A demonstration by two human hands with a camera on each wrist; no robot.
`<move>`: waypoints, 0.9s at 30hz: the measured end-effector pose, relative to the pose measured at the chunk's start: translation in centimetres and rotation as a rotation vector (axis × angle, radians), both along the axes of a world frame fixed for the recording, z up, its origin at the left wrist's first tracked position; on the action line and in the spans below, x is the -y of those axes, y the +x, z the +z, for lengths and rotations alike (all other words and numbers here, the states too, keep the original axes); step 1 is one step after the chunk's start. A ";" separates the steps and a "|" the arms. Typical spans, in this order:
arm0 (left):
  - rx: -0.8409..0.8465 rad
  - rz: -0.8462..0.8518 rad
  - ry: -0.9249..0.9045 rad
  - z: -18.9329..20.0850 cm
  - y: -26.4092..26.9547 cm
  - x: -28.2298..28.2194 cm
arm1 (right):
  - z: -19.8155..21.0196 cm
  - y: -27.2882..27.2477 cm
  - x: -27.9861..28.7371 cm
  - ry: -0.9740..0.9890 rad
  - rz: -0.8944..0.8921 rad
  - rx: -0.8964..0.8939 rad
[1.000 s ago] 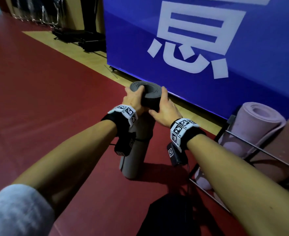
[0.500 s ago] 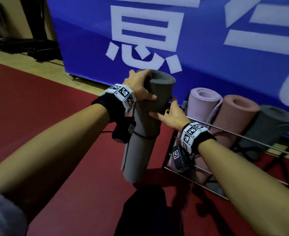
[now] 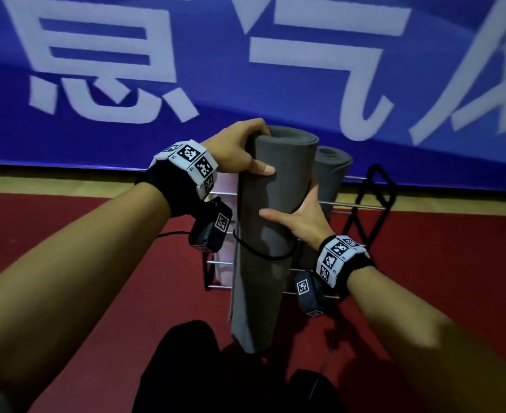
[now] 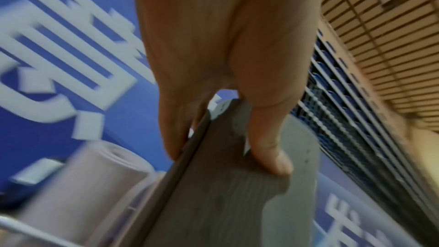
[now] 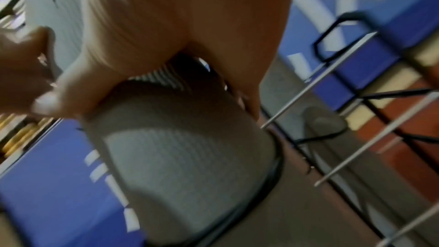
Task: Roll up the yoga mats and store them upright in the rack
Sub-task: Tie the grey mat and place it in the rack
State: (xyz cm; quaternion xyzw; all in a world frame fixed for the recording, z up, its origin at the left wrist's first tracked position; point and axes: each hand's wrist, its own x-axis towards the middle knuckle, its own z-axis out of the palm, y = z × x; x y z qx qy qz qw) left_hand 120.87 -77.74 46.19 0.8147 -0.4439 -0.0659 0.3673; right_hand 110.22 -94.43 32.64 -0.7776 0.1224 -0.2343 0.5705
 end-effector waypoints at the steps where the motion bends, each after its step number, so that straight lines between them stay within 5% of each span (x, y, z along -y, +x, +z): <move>1: -0.018 -0.057 -0.039 0.0 -0.8 1.6 | 0.3 -1.1 1.1 0.000 -0.054 0.041; 5: -0.208 -0.157 -0.317 -1.6 -2.6 7.7 | 1.3 -4.6 5.0 -0.003 -0.239 0.171; 10: -0.573 0.068 -0.667 -4.4 -3.3 16.0 | 3.8 -8.0 9.1 -0.084 -0.443 0.245; 14: -0.176 0.012 -0.322 -7.0 -2.3 20.5 | 6.9 -9.7 11.2 -0.154 -0.492 0.300; 20: 0.158 -0.009 -0.127 -5.2 -0.5 24.1 | 14.1 -9.8 14.8 -0.247 -0.574 0.326; 24: 0.232 -0.003 0.079 -3.8 0.7 26.1 | 19.6 -8.8 16.1 -0.271 -0.599 0.407; 27: 0.082 0.008 -0.042 -2.6 0.6 27.2 | 22.0 -7.5 16.4 -0.254 -0.633 0.449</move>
